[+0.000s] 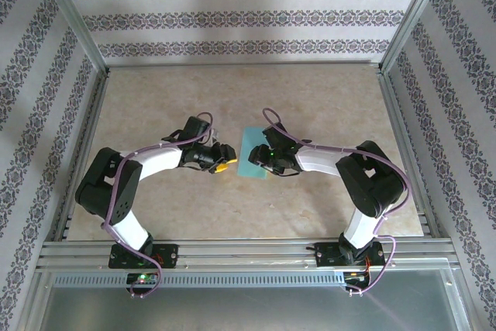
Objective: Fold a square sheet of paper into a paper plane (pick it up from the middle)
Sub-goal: Third fold the triangle at the center of the table.
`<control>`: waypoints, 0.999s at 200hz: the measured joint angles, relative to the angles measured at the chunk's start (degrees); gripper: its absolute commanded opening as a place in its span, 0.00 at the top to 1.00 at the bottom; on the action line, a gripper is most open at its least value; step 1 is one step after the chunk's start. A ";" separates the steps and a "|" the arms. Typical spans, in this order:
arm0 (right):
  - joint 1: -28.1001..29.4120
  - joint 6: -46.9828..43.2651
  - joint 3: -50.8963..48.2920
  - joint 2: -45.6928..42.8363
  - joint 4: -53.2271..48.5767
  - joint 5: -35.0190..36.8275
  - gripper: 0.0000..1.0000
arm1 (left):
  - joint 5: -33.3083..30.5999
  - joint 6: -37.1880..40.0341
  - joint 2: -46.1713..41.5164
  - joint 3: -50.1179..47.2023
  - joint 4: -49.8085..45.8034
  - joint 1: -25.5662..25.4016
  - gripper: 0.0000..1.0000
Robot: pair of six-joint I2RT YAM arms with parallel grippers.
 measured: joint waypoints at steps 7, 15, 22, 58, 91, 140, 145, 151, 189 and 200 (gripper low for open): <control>-0.39 0.00 -0.57 -0.20 0.81 -0.76 0.45 | 0.11 0.02 0.33 0.31 -0.59 -0.46 0.55; -0.94 0.07 -1.31 -0.39 1.90 -1.73 0.45 | 0.11 0.17 0.72 0.63 -1.09 -1.05 0.55; -1.38 0.13 -1.88 -0.50 2.80 -2.54 0.45 | 0.07 0.22 1.01 0.79 -1.55 -1.46 0.55; -2.91 1.42 -3.34 -0.68 5.66 -6.32 0.45 | -0.42 0.22 2.38 1.55 -2.91 -2.14 0.57; -3.52 1.77 -3.43 -0.61 6.05 -7.67 0.45 | -0.59 0.22 4.17 2.82 -3.34 -2.95 0.59; -3.98 1.79 -3.65 -0.50 6.49 -8.85 0.46 | -0.61 0.44 6.12 3.56 -3.80 -3.13 0.60; -4.00 1.77 -3.65 -0.46 6.49 -8.92 0.46 | -0.59 0.44 6.25 3.65 -3.82 -3.19 0.60; -4.00 1.79 -3.65 -0.46 6.49 -8.92 0.46 | -0.59 0.46 6.40 3.72 -3.85 -3.32 0.60; -4.00 1.77 -3.69 -0.42 6.49 -8.92 0.48 | -0.55 0.63 6.95 4.31 -3.93 -3.76 0.62; -4.00 1.77 -3.69 -0.35 6.54 -8.92 0.48 | -0.57 0.66 6.99 4.31 -3.93 -3.76 0.63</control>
